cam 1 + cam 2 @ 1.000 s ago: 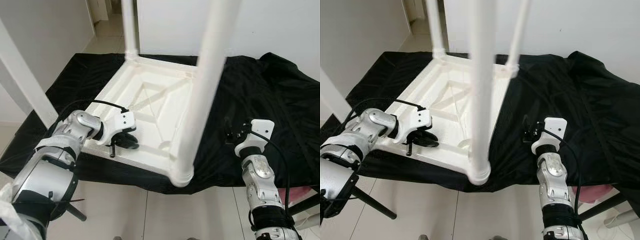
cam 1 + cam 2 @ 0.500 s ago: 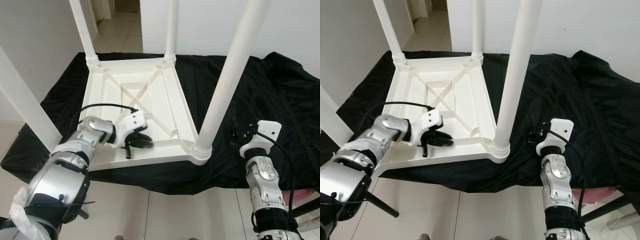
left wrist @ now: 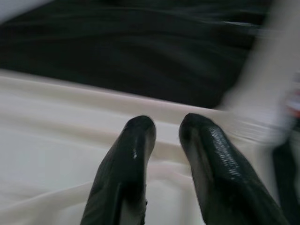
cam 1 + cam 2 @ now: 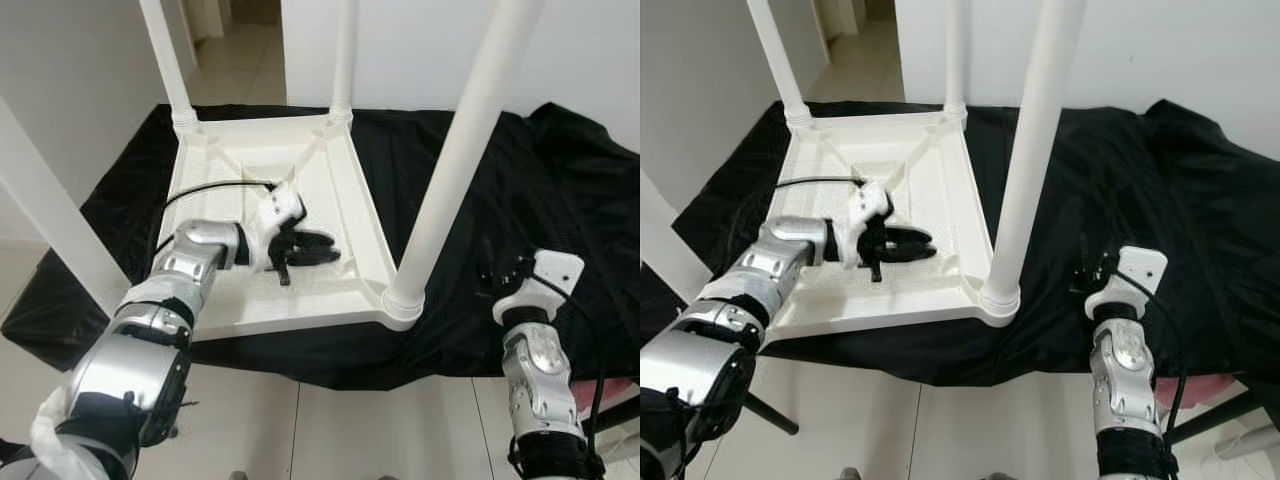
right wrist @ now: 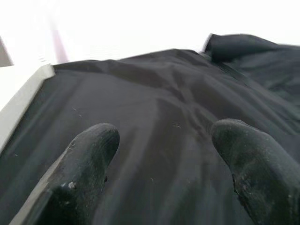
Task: Building children table
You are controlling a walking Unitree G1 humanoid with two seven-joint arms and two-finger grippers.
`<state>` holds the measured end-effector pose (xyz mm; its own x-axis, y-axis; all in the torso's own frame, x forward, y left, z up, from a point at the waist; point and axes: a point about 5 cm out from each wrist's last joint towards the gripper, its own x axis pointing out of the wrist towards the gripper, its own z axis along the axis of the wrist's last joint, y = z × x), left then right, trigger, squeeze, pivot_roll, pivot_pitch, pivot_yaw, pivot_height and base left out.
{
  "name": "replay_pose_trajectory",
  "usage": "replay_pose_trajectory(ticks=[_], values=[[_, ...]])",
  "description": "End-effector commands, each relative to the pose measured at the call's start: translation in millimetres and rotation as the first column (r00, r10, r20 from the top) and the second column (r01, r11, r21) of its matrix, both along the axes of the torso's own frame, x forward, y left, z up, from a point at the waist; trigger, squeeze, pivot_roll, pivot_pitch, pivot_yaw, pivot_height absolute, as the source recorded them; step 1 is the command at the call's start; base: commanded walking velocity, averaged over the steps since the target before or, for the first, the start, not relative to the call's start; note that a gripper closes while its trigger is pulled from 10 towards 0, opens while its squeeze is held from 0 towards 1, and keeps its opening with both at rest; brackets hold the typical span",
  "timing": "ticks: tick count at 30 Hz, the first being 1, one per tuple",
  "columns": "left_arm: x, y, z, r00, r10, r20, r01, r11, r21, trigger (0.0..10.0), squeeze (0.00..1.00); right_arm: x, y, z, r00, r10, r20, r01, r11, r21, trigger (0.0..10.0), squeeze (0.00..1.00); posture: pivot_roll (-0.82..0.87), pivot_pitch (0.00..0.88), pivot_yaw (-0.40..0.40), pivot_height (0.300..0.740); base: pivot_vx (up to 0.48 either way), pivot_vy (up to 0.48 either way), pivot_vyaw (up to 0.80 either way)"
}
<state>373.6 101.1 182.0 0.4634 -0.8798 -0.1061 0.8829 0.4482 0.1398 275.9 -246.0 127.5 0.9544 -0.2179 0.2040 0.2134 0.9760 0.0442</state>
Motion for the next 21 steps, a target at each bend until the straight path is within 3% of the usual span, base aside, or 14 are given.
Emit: replay_pose_trajectory(ticks=[1, 2, 4, 6, 15, 16, 17, 21], values=[[2.2, 7.3, -4.4, 0.993, 0.119, -0.024, -0.120, 0.992, -0.044, 10.0, 0.00, -4.8, -0.4, -1.2, 1.000, -0.011, 0.000, 0.011, 1.000, 0.013, 10.0, 0.00, -0.11, 0.000, 0.067, 0.740, 0.000, 0.000, 0.00], [1.3, 10.2, -3.0, 0.985, 0.162, -0.052, -0.167, 0.979, -0.116, 10.0, 0.00, -9.3, 2.3, -3.4, 1.000, -0.013, -0.004, 0.013, 1.000, 0.019, 10.0, 0.00, -0.11, 0.000, 0.063, 0.740, 0.000, 0.000, 0.00], [1.3, 10.2, -3.0, 0.985, 0.162, -0.052, -0.167, 0.979, -0.116, 10.0, 0.00, -9.3, 2.3, -3.4, 1.000, -0.013, -0.004, 0.013, 1.000, 0.019, 10.0, 0.00, -0.11, 0.000, 0.063, 0.740, 0.000, 0.000, 0.00], [0.2, 19.2, 0.3, 0.964, 0.253, -0.085, -0.265, 0.938, -0.224, 10.0, 0.00, -14.9, 9.7, -4.6, 1.000, -0.010, -0.004, 0.010, 0.999, 0.034, 10.0, 0.00, -0.11, 0.000, 0.054, 0.740, 0.000, 0.000, 0.00], [-11.9, 30.4, -11.2, 0.942, 0.311, -0.125, -0.333, 0.910, -0.248, 10.0, 0.00, -28.5, 23.7, -0.3, 0.995, 0.099, 0.021, -0.100, 0.995, 0.013, 10.0, 0.00, -0.12, 0.000, 0.049, 0.740, 0.000, 0.000, 0.00], [-15.8, 30.8, -14.2, 0.947, 0.295, -0.124, -0.317, 0.917, -0.241, 10.0, 0.00, -32.3, 23.7, 0.4, 0.991, 0.130, 0.017, -0.130, 0.991, 0.007, 10.0, 0.04, -0.12, 0.000, 0.045, 0.740, 0.000, 0.000, 0.00], [-19.6, 30.5, -15.0, 0.950, 0.285, -0.126, -0.308, 0.923, -0.232, 10.0, 0.00, -35.1, 24.0, 1.2, 0.986, 0.168, 0.012, -0.168, 0.986, 0.000, 10.0, 1.00, -0.12, 0.000, 0.049, 0.740, 0.000, 0.000, 0.00], [-26.2, 29.2, -13.2, 0.959, 0.270, -0.084, -0.282, 0.935, -0.215, 10.0, 0.00, -37.7, 23.7, 3.5, 0.975, 0.221, 0.006, -0.221, 0.975, -0.017, 10.0, 1.00, -0.12, 0.000, 0.054, 0.740, 0.000, 0.000, 0.00]])
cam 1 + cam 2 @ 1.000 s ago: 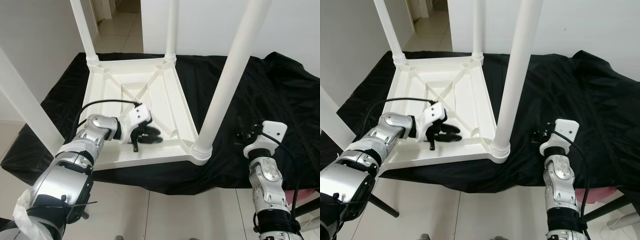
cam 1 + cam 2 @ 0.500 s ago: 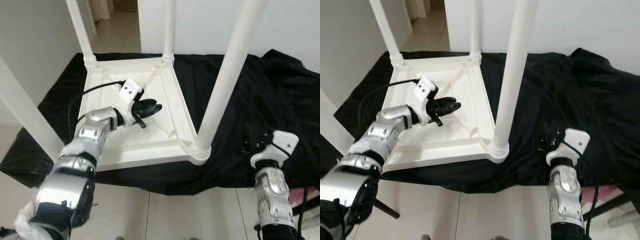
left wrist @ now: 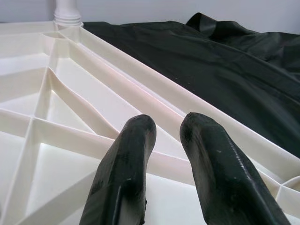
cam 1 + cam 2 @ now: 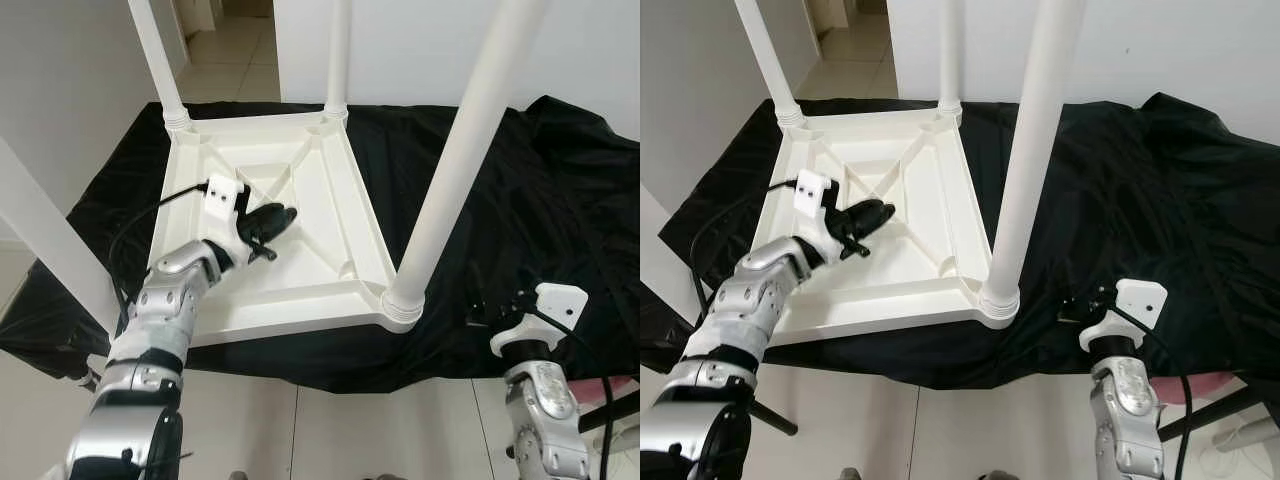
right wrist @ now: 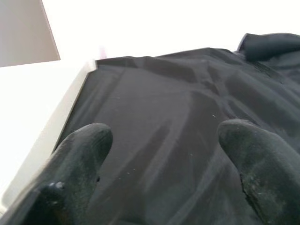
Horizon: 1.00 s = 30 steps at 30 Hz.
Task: Building children table
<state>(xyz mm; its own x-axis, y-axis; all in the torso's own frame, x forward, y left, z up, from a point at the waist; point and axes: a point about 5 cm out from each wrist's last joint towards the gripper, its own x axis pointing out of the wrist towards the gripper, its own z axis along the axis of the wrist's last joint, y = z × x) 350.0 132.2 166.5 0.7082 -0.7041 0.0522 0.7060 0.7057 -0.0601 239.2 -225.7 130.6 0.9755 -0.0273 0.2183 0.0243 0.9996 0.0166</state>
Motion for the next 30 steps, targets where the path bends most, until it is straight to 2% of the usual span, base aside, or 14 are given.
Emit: replay_pose_trajectory(ticks=[1, 3, 4, 5, 9, 12, 14, 16, 17, 18, 20, 21, 24, 30], values=[[-5.8, -1.5, 3.3, 0.999, -0.020, 0.031, 0.019, 0.999, 0.034, 10.0, 0.00, -2.7, 4.7, 1.7, 0.997, 0.073, -0.011, -0.073, 0.997, -0.006, 10.0, 1.00, -0.12, 0.005, 0.054, 0.740, 0.000, 0.000, 0.00], [-10.5, -0.8, 4.7, 0.998, -0.029, 0.051, 0.026, 0.998, 0.054, 10.0, 0.00, -5.9, 5.5, 4.0, 0.992, 0.127, -0.019, -0.127, 0.992, -0.017, 10.0, 1.00, -0.12, 0.005, 0.054, 0.740, 0.000, 0.000, 0.00], [-14.6, -0.3, 5.2, 0.998, -0.043, 0.052, 0.040, 0.997, 0.060, 10.0, 0.00, -8.9, 6.8, 5.8, 0.984, 0.177, -0.029, -0.178, 0.984, -0.029, 10.0, 0.14, -0.12, 0.009, 0.053, 0.740, 0.000, 0.000, 0.00], [-23.8, -0.4, 6.8, 0.994, -0.080, 0.074, 0.075, 0.994, 0.076, 10.0, 0.00, -15.5, 9.8, 7.8, 0.959, 0.280, -0.054, -0.282, 0.959, -0.033, 10.0, 0.00, -0.11, 0.010, 0.054, 0.740, 0.000, 0.000, 0.00], [-29.1, -0.7, 7.6, 0.990, -0.099, 0.098, 0.090, 0.992, 0.091, 10.0, 0.00, -19.3, 12.2, 7.6, 0.938, 0.339, -0.076, -0.342, 0.939, -0.035, 10.0, 0.00, -0.11, 0.009, 0.053, 0.740, 0.000, 0.000, 0.00], [-44.0, -1.5, 9.9, 0.979, -0.163, 0.119, 0.149, 0.982, 0.111, 10.0, 0.00, -26.8, 18.7, 4.3, 0.869, 0.473, -0.142, -0.483, 0.875, -0.042, 10.0, 0.00, -0.09, 0.012, 0.046, 0.740, 0.000, 0.000, 0.00], [-44.0, -1.5, 9.9, 0.979, -0.163, 0.119, 0.149, 0.982, 0.111, 10.0, 0.00, -26.8, 18.7, 4.3, 0.869, 0.473, -0.142, -0.483, 0.875, -0.042, 10.0, 0.00, -0.09, 0.012, 0.046, 0.740, 0.000, 0.000, 0.00], [-48.2, -1.2, 11.5, 0.976, -0.186, 0.117, 0.172, 0.978, 0.121, 10.0, 0.00, -26.5, 20.4, 4.6, 0.849, 0.506, -0.152, -0.517, 0.855, -0.043, 10.0, 0.00, -0.07, 0.015, 0.038, 0.740, 0.000, 0.000, 0.00], [-52.0, -0.4, 13.1, 0.970, -0.207, 0.124, 0.189, 0.971, 0.145, 10.0, 0.00, -24.9, 24.1, 4.9, 0.819, 0.548, -0.166, -0.562, 0.826, -0.048, 10.0, 0.00, -0.06, 0.029, 0.028, 0.740, 0.000, 0.000, 0.00], [-52.0, -0.4, 13.1, 0.970, -0.207, 0.124, 0.189, 0.971, 0.145, 10.0, 0.00, -24.9, 24.1, 4.9, 0.819, 0.548, -0.166, -0.562, 0.826, -0.048, 10.0, 0.00, -0.06, 0.029, 0.028, 0.740, 0.000, 0.000, 0.00], [-66.1, -3.9, 16.0, 0.947, -0.304, 0.099, 0.285, 0.943, 0.170, 10.0, 0.00, -12.0, 33.2, 6.6, 0.781, 0.601, -0.168, -0.616, 0.785, -0.056, 10.0, 0.00, -0.05, 0.028, 0.027, 0.740, 0.000, 0.000, 0.00], [-66.1, -3.9, 16.0, 0.947, -0.304, 0.099, 0.285, 0.943, 0.170, 10.0, 0.00, -12.0, 33.2, 6.6, 0.781, 0.601, -0.168, -0.616, 0.785, -0.056, 10.0, 0.00, -0.05, 0.028, 0.027, 0.740, 0.000, 0.000, 0.00], [-83.8, -10.3, 15.4, 0.908, -0.411, 0.079, 0.388, 0.897, 0.210, 10.0, 0.00, 6.5, 43.9, 11.7, 0.765, 0.627, -0.145, -0.640, 0.765, -0.069, 10.0, 0.00, -0.03, 0.025, 0.018, 0.740, 0.000, 0.000, 0.00], [-92.2, -11.5, 10.3, 0.893, -0.448, 0.038, 0.430, 0.877, 0.213, 10.0, 0.00, 19.4, 59.3, 15.6, 0.738, 0.664, -0.120, -0.673, 0.736, -0.067, 10.0, 0.00, 0.00, 0.024, 0.007, 0.740, 0.000, 0.000, 0.00]])
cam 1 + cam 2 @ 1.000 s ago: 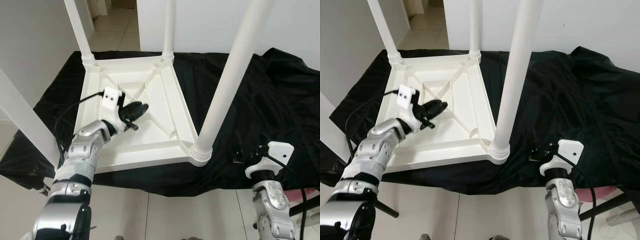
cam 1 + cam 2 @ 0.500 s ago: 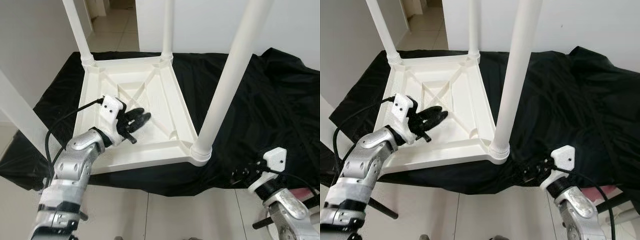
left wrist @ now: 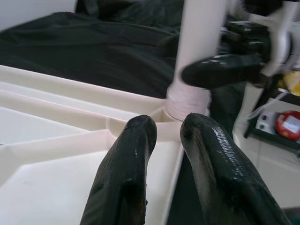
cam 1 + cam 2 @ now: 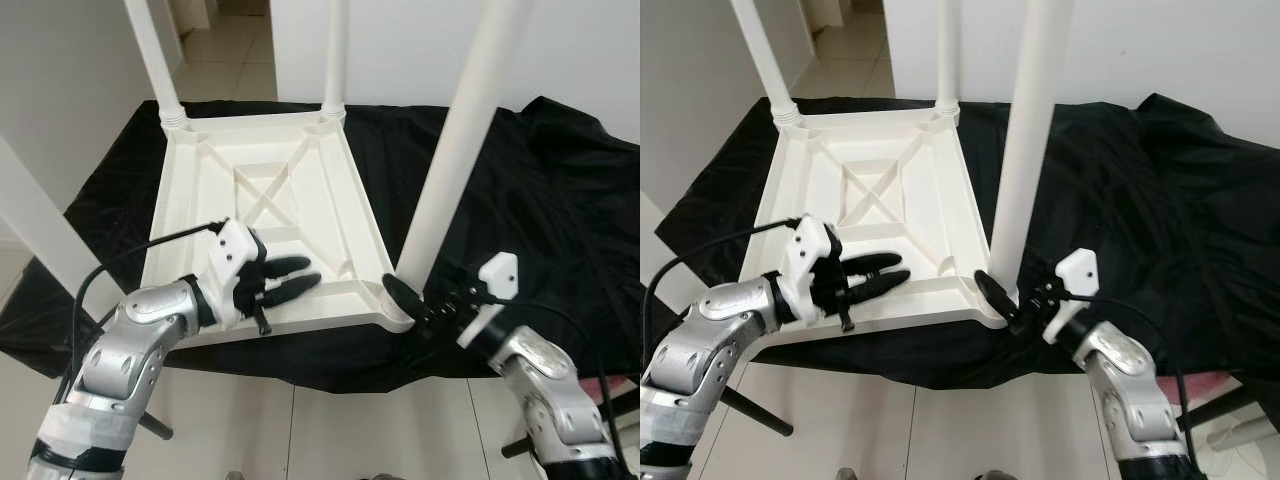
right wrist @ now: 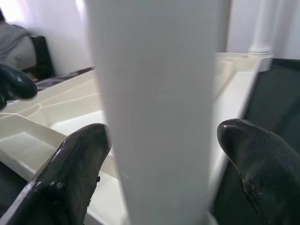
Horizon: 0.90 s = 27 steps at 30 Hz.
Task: Building children table
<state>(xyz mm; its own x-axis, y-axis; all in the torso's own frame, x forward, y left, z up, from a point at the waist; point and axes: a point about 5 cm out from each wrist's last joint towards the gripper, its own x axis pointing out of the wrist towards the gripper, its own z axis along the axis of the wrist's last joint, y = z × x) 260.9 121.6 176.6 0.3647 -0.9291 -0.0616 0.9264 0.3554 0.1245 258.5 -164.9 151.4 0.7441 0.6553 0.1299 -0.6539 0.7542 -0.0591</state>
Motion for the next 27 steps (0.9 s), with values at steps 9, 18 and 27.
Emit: replay_pose_trajectory(ticks=[9, 18, 27], values=[[-14.0, -7.4, 1.5, 0.998, -0.042, -0.055, 0.041, 0.999, -0.016, 10.0, 0.00, 20.4, 6.1, -9.1, 1.000, -0.010, -0.020, 0.010, 1.000, -0.018, 10.0, 0.00, 0.02, 0.034, -0.015, 0.740, 0.000, 0.000, 0.00], [-15.0, -11.8, 3.5, 0.999, 0.012, -0.042, -0.013, 1.000, -0.023, 10.0, 1.00, 31.7, -15.1, -11.3, 0.997, -0.071, -0.020, 0.070, 0.996, -0.054, 9.4, 0.00, 0.02, 0.031, -0.026, 0.740, 0.000, 0.000, 0.00], [-18.8, -18.9, 7.4, 1.000, 0.003, 0.008, -0.003, 1.000, 0.001, 10.0, 0.00, 38.8, -29.2, -9.1, 0.990, -0.143, 0.002, 0.143, 0.988, -0.060, 0.0, 0.00, 0.01, 0.017, -0.013, 0.740, 0.000, 0.000, 0.00]])
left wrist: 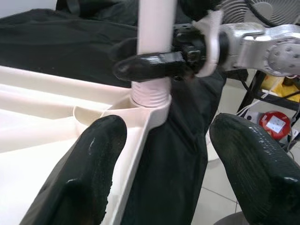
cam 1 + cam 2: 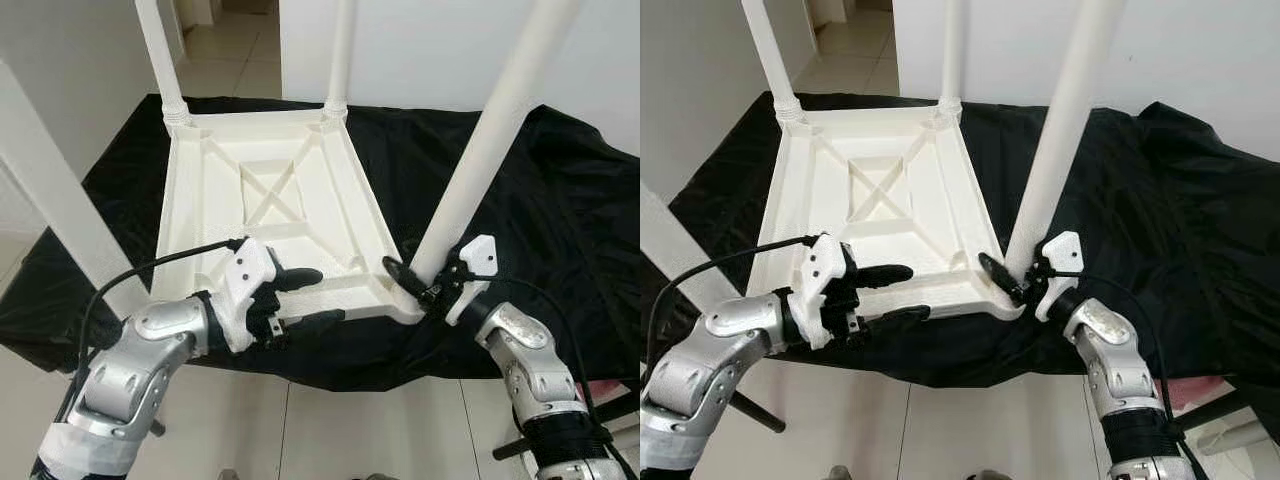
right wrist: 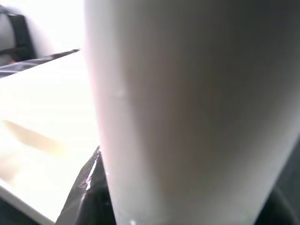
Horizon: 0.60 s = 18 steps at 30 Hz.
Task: Building children table
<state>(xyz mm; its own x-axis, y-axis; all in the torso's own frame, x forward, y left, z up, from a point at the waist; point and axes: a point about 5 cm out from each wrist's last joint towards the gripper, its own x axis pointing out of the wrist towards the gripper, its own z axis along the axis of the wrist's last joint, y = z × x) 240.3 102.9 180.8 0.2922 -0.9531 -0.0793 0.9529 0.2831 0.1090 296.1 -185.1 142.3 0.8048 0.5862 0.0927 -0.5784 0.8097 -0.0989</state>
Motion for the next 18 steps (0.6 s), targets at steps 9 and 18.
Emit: replay_pose_trajectory(ticks=[9, 18], values=[[-8.2, -10.2, 8.4, 0.999, 0.029, 0.022, -0.028, 0.999, -0.045, 10.0, 0.00, 7.9, -29.7, -3.7, 0.985, -0.170, -0.005, 0.170, 0.985, -0.004, 0.0, 0.00, -0.01, 0.011, -0.009, 0.740, 0.000, 0.000, 0.00], [-11.5, -28.1, 0.6, 0.995, 0.097, -0.006, -0.097, 0.991, -0.087, 10.0, 0.00, -1.4, -9.9, -8.6, 0.898, -0.439, -0.021, 0.439, 0.898, 0.027, 0.0, 0.00, -0.02, 0.001, -0.009, 0.740, 0.000, 0.000, 0.00]])
